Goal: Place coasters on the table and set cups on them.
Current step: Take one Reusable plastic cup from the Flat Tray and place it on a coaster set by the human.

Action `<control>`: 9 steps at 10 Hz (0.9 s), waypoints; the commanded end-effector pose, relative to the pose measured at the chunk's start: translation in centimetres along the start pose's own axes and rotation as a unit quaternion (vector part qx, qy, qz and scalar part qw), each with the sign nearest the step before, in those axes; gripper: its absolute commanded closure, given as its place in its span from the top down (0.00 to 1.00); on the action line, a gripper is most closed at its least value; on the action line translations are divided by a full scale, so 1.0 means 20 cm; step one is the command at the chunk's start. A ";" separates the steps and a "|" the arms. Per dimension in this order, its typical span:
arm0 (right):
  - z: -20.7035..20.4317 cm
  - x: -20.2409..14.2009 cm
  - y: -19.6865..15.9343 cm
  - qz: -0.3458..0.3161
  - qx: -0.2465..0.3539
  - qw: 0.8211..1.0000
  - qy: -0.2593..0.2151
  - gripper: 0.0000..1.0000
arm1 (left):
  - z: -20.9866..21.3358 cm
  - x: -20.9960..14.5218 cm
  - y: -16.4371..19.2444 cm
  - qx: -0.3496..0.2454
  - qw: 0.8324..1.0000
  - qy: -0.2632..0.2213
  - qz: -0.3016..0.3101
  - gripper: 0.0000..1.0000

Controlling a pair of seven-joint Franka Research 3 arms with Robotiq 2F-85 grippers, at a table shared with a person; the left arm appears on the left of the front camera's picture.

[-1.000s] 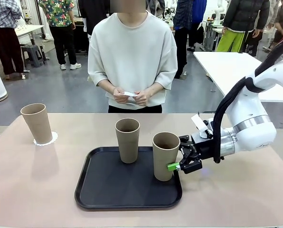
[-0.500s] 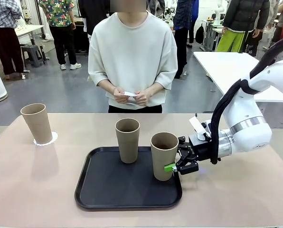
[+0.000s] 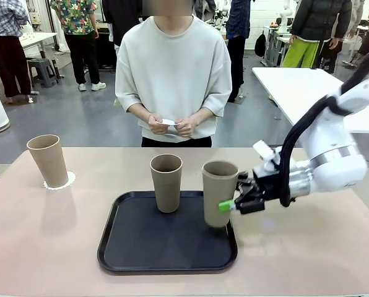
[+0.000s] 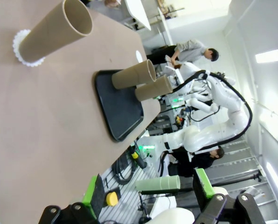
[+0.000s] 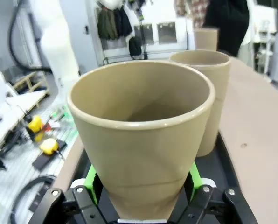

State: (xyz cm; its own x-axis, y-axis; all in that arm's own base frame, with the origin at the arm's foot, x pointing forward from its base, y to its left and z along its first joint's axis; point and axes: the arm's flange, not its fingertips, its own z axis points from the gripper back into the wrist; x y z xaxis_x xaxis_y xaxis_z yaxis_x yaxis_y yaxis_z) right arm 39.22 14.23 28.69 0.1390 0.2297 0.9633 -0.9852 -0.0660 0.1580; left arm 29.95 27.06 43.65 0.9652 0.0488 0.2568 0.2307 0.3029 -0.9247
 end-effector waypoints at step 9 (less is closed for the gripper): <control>0.39 0.78 0.32 0.006 -0.052 0.998 -0.026 0.00 | 0.01 0.00 -0.01 0.001 1.000 -0.005 0.002 1.00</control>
State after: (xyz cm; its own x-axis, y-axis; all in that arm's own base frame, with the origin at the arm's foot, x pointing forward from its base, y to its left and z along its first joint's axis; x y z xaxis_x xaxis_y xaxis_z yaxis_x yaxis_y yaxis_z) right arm 35.60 9.91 46.56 0.1427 0.2089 0.9675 -0.9897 0.0379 0.1378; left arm 29.95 27.06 43.64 0.9653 0.0487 0.2567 0.2307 0.3028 -0.9247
